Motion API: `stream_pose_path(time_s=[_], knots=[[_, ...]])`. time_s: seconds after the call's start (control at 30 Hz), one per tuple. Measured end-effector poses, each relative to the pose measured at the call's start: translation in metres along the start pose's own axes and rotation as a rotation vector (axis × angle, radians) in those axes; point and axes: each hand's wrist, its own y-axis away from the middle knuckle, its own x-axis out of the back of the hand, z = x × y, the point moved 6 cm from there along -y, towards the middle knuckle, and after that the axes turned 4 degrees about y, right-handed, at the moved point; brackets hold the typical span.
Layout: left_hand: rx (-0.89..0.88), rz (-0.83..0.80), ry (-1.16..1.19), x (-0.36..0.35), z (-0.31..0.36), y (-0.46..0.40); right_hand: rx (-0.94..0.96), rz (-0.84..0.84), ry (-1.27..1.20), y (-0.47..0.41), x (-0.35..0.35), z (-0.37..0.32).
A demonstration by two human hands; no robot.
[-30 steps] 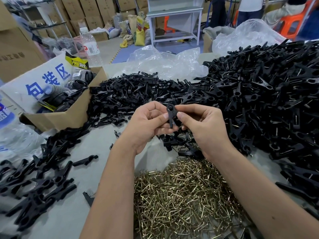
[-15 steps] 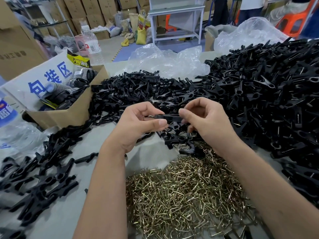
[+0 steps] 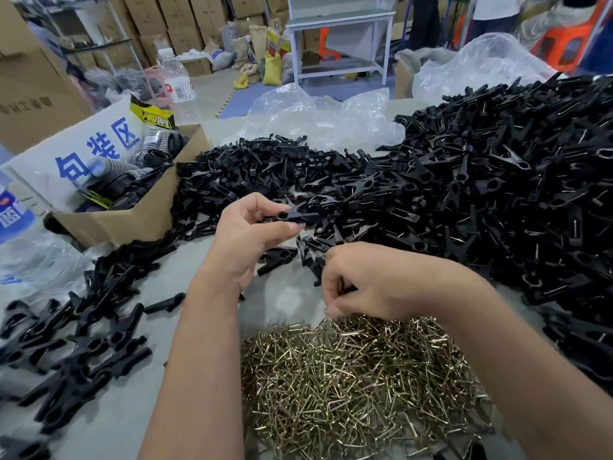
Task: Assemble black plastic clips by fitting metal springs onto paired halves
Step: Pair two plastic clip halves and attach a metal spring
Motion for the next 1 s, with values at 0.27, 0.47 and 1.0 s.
stream_pose_path(time_s=[0.27, 0.47, 1.0], knots=[[-0.046, -0.064, -0.017, -0.005, 0.002, 0.002, 0.042, 0.467, -0.815, 0.012, 0.028, 0.031], [-0.069, -0.078, -0.069, -0.005, 0.001, 0.0, 0.068, 0.427, -0.762, 0.015, 0.026, 0.041], [-0.121, -0.314, -0.085, -0.034, 0.003, 0.005, -0.218, 0.572, -1.007, 0.01, 0.02, 0.059]])
